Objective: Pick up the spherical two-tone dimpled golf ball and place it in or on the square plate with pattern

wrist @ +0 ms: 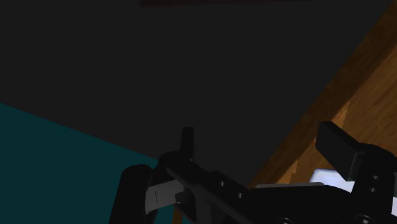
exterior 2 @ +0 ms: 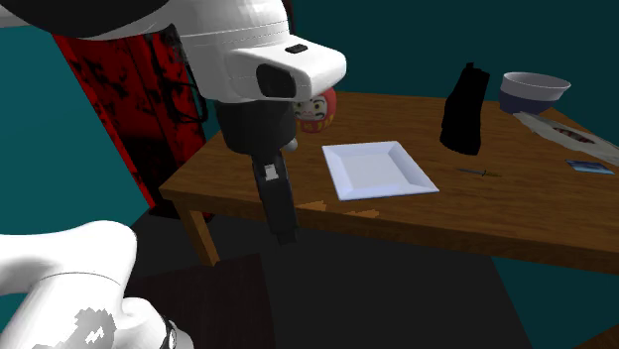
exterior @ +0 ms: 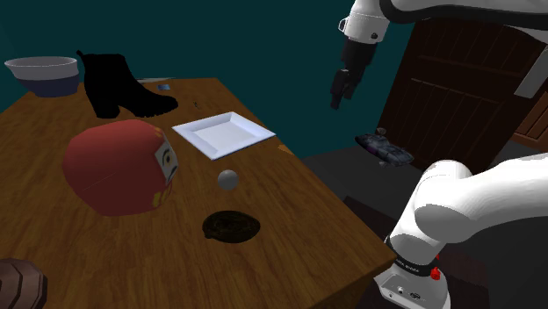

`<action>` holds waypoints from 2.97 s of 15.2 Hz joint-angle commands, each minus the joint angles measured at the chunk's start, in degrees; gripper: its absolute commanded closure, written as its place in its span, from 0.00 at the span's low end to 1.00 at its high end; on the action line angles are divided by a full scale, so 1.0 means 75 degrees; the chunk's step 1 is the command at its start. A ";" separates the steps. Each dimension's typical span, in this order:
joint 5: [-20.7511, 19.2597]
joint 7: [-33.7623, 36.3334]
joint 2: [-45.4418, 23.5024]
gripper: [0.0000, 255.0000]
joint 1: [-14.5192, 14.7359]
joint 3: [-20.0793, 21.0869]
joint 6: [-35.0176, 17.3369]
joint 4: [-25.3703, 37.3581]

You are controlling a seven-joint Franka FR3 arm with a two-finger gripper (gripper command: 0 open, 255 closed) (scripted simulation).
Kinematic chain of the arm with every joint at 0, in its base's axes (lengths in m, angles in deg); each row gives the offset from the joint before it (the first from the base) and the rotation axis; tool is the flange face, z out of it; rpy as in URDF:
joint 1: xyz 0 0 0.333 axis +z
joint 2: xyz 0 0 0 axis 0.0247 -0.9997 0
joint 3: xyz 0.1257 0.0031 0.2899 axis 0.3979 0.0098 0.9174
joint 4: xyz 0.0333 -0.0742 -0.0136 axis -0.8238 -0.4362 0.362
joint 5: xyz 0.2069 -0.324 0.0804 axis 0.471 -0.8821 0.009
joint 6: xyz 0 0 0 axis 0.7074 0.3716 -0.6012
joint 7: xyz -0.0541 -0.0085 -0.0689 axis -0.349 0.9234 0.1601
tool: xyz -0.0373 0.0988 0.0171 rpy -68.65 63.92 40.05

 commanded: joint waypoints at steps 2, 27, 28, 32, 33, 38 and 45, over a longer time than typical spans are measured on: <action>0.0089 0.0216 -0.0005 0.00 0.0044 0.0200 -0.0036 -0.0035; 0.0504 0.5952 -0.3722 0.00 0.0104 0.5516 -0.1005 0.2293; 0.0342 0.6246 -0.4034 0.00 0.0052 0.5767 -0.0996 0.2520; -0.0047 0.6837 -0.4669 0.00 -0.0012 0.6211 -0.1149 0.2763; -0.0048 0.6837 -0.4664 0.00 -0.0012 0.6201 -0.1252 0.2657; -0.0068 0.6848 -0.4667 0.00 -0.0027 0.6174 -0.1720 0.2194; -0.0067 0.6847 -0.4667 0.00 -0.0026 0.6173 -0.1719 0.2195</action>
